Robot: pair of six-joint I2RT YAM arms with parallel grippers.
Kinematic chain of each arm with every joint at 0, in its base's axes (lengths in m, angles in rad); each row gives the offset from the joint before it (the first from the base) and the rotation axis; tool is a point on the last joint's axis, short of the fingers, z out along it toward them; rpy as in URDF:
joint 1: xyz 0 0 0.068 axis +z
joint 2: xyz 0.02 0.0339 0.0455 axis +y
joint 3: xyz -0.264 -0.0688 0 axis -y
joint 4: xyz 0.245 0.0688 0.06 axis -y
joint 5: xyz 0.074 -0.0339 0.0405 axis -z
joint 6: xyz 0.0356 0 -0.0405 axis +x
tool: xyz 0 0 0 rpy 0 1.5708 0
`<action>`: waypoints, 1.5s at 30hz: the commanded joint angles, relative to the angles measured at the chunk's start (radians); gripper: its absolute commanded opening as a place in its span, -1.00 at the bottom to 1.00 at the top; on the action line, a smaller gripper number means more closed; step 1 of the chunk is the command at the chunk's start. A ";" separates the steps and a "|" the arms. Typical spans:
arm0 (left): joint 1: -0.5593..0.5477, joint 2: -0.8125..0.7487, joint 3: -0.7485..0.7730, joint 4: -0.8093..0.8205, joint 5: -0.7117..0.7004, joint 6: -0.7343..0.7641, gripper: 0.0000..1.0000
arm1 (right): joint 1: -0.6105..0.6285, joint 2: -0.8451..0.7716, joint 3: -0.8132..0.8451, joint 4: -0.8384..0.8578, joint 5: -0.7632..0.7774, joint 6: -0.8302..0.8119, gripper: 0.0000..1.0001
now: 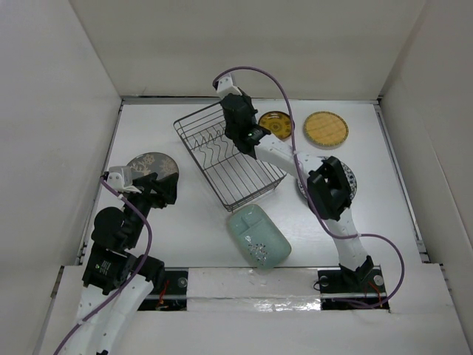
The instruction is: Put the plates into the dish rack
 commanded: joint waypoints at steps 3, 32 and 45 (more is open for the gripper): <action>0.003 -0.002 0.006 0.043 0.009 0.013 0.30 | 0.028 -0.020 -0.016 0.146 0.016 0.044 -1.00; 0.003 0.009 0.009 0.041 0.003 0.019 0.29 | 0.049 -0.006 -0.143 0.390 -0.018 -0.166 -1.00; 0.003 0.021 0.009 0.046 0.000 0.020 0.29 | 0.058 0.021 -0.149 0.138 -0.085 0.092 -1.00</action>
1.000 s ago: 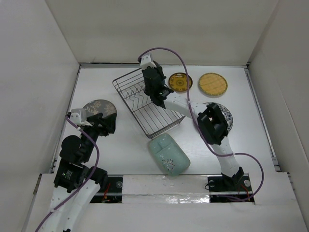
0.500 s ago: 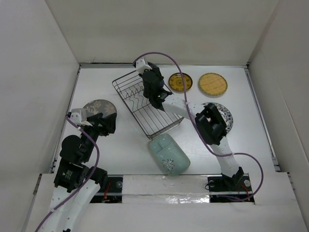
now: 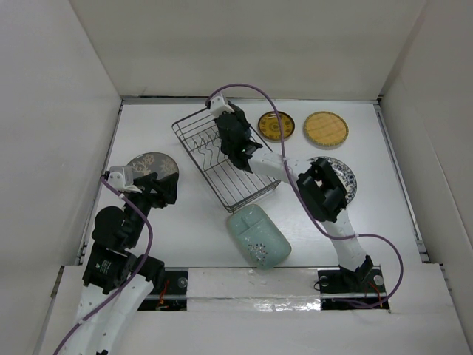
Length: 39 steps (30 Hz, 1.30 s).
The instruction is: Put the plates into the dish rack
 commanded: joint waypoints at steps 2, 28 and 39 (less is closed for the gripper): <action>0.003 0.022 0.009 0.041 0.001 0.010 0.29 | 0.000 0.017 0.067 -0.141 -0.058 0.193 -1.00; 0.003 0.062 0.012 0.046 -0.027 0.005 -0.08 | -0.109 -0.468 -0.161 -0.367 -0.444 0.728 -0.26; 0.003 0.060 0.012 0.058 0.001 0.007 -1.00 | -0.602 -0.855 -0.859 -0.073 -0.852 1.106 -1.00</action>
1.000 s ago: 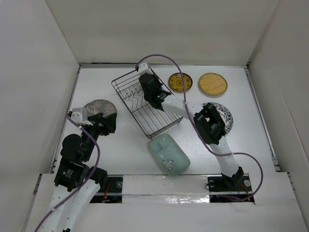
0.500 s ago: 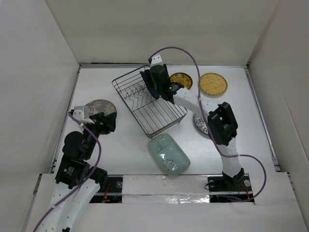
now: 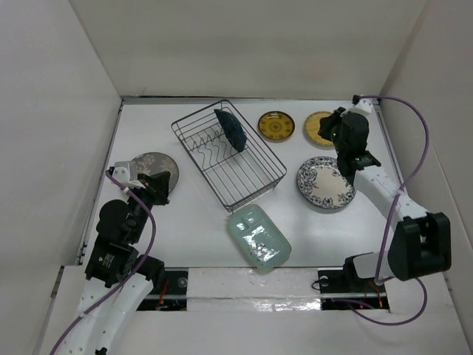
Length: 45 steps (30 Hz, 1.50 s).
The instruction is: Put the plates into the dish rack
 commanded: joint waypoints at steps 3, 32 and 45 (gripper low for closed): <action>0.003 0.010 0.014 0.052 0.018 0.004 -1.00 | -0.040 0.196 0.075 0.005 -0.189 0.074 -0.56; 0.003 0.013 0.014 0.053 0.006 0.013 -0.25 | -0.124 0.950 0.543 0.087 -0.411 0.483 -0.69; 0.003 -0.008 0.014 0.044 -0.005 0.007 -0.25 | -0.034 0.430 0.344 0.114 -0.039 0.222 -1.00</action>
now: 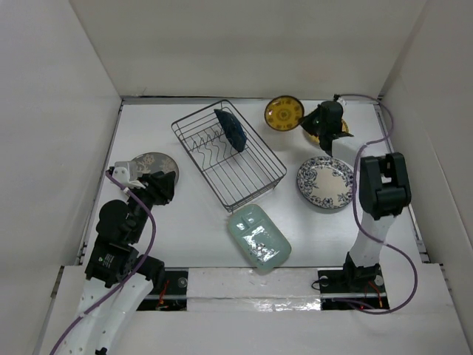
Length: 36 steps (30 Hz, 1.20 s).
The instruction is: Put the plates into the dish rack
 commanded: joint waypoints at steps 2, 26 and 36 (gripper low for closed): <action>0.003 -0.021 0.012 0.040 -0.010 0.002 -0.25 | 0.151 -0.332 0.024 0.071 0.324 -0.292 -1.00; 0.003 -0.110 0.008 0.026 0.010 0.005 -0.24 | 0.765 0.036 0.506 0.012 0.982 -1.353 -1.00; 0.003 -0.113 0.009 0.029 0.013 0.008 -0.24 | 0.774 0.132 0.466 0.218 1.098 -1.537 -1.00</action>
